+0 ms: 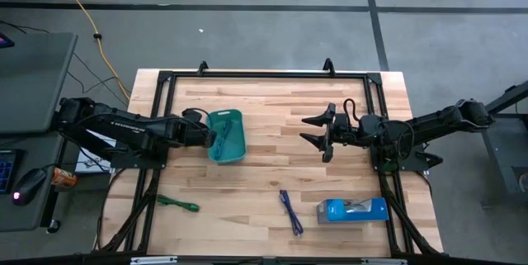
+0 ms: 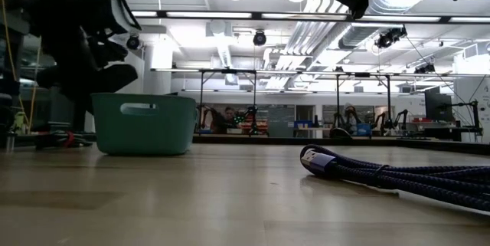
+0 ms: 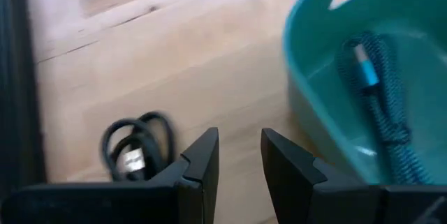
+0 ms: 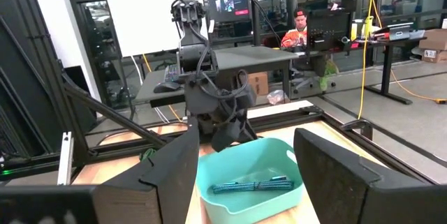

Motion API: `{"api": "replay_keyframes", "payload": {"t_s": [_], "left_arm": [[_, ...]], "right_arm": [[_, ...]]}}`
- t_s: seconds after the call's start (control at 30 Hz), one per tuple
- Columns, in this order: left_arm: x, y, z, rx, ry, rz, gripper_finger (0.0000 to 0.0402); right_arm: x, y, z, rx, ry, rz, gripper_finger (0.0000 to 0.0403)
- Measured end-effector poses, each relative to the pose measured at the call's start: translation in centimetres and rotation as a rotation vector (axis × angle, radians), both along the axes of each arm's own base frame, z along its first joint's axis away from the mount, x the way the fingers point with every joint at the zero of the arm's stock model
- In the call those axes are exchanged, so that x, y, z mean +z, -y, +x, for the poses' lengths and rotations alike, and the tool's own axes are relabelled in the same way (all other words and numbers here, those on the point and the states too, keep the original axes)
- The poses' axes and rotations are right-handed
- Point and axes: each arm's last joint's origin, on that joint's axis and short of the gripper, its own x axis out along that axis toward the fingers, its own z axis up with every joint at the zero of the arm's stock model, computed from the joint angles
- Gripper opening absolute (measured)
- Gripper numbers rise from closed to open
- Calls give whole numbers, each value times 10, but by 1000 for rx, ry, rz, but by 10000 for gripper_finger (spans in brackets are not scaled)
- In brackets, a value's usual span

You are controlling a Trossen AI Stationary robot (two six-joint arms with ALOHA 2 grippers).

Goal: Pick and place USB-C Cables
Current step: Adjust the blue bin, then put the black charger cable into the bin

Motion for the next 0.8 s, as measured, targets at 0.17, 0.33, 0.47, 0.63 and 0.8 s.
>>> {"api": "replay_keyframes", "payload": {"t_s": [0.17,0.33,0.47,0.63,0.8], "left_arm": [[2,-1,9,-52,60,7,87],[4,-2,16,-89,112,18,87],[7,-2,22,-128,152,34,87],[7,-2,20,-167,113,31,87],[11,-1,4,-86,85,28,87]], "right_arm": [[0,0,0,0,0,0,227],[0,0,0,0,0,0,227],[0,0,0,0,0,0,227],[0,0,0,0,0,0,227],[-1,0,0,0,-6,-1,227]]}}
